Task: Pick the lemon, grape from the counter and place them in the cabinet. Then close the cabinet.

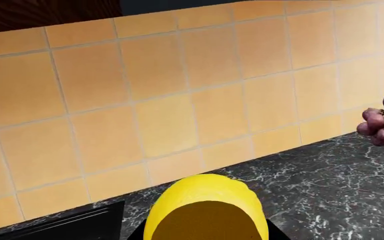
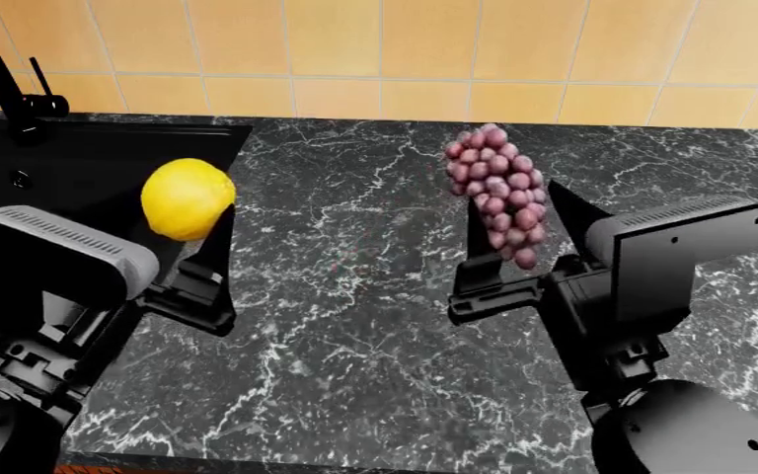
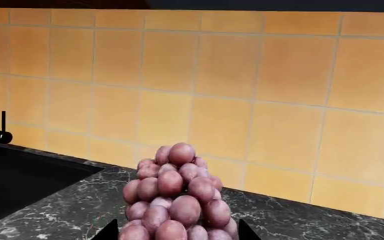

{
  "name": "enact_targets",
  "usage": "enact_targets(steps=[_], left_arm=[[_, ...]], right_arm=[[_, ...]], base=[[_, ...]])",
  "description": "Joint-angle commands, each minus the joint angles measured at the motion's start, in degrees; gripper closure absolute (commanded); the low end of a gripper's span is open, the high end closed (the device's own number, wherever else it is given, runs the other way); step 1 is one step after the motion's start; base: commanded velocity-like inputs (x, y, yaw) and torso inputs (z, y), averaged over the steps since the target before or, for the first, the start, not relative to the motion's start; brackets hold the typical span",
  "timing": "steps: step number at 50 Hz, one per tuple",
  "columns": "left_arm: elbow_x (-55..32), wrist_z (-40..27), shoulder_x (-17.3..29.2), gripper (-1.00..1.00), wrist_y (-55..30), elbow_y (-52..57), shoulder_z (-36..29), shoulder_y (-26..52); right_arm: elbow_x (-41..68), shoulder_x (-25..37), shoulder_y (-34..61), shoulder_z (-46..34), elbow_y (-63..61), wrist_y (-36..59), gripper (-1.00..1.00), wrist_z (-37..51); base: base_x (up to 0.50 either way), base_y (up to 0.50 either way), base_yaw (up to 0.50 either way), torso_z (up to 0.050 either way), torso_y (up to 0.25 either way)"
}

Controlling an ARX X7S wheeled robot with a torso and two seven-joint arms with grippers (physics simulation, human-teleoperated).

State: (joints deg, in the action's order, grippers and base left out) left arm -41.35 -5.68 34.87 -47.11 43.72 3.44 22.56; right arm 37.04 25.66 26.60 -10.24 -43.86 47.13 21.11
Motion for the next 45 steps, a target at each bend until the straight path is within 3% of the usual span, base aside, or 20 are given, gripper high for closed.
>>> enact_targets(steps=[1, 22, 45], left_arm=[[-0.56, -1.54, 0.99, 1.0, -2.21, 0.16, -1.53, 3.44], [-1.5, -2.86, 1.07, 1.0, -2.54, 0.93, -0.7, 4.28], [-3.42, -4.28, 0.97, 1.0, -3.53, 1.67, 0.02, 5.47]], right_arm=[[5.12, 4.5, 4.35, 6.22, -6.18, 7.42, 1.0, 1.05], [7.32, 6.63, 5.44, 8.59, -6.6, 9.02, 1.0, 1.92], [7.77, 7.4, 4.73, 8.94, -6.89, 8.28, 1.0, 2.31]], base=[[-0.01, 0.21, 0.0, 0.0, 0.0], [-0.28, 0.4, 0.0, 0.001, 0.001], [-0.03, 0.5, 0.0, 0.0, 0.0]])
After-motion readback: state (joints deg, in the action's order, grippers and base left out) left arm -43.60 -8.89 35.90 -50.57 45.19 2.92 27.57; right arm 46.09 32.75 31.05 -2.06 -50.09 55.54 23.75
